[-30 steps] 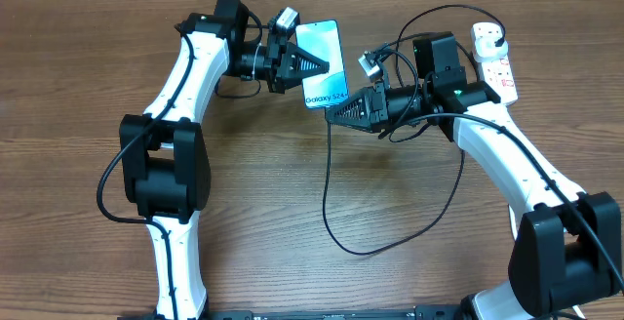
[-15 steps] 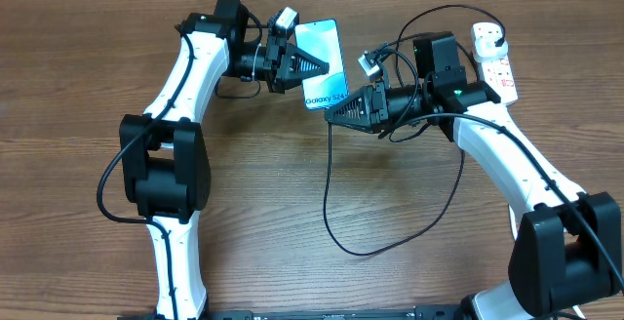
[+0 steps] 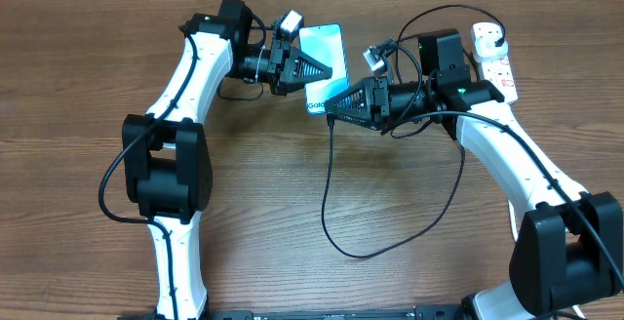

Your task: Plug charger to phone and switch on socket

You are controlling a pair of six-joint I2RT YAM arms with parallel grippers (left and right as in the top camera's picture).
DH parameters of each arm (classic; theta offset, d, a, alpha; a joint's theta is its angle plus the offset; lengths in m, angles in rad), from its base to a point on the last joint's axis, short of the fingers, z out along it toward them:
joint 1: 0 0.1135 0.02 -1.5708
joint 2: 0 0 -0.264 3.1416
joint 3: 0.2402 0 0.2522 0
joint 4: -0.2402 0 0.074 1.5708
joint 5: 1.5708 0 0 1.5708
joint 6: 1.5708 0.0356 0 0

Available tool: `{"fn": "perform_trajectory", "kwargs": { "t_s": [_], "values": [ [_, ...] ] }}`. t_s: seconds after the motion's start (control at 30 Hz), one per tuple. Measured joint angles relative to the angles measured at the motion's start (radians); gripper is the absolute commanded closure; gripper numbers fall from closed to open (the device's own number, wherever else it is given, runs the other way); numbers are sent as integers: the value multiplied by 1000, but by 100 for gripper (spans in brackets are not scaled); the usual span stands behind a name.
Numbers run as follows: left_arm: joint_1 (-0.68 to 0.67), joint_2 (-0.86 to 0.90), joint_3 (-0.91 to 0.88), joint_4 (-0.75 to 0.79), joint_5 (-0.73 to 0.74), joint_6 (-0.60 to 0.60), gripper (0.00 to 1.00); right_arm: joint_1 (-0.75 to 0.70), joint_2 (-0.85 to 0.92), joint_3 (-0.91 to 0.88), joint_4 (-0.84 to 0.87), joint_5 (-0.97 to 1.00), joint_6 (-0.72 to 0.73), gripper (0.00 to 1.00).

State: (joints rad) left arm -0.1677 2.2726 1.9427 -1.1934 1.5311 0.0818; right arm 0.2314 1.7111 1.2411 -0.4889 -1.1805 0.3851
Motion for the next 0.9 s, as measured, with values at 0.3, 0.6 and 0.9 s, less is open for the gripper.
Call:
{"fn": "perform_trajectory", "kwargs": {
  "t_s": [0.3,0.6,0.9],
  "values": [
    [15,0,-1,67,-33,0,96,-1,0,0,-50,74,-1,33],
    [17,0,-1,72,-230,0,96,-1,0,0,-134,220,-15,33],
    [13,0,-1,103,-529,-32,96,-1,0,0,-258,495,-19,32]
  ]
}}
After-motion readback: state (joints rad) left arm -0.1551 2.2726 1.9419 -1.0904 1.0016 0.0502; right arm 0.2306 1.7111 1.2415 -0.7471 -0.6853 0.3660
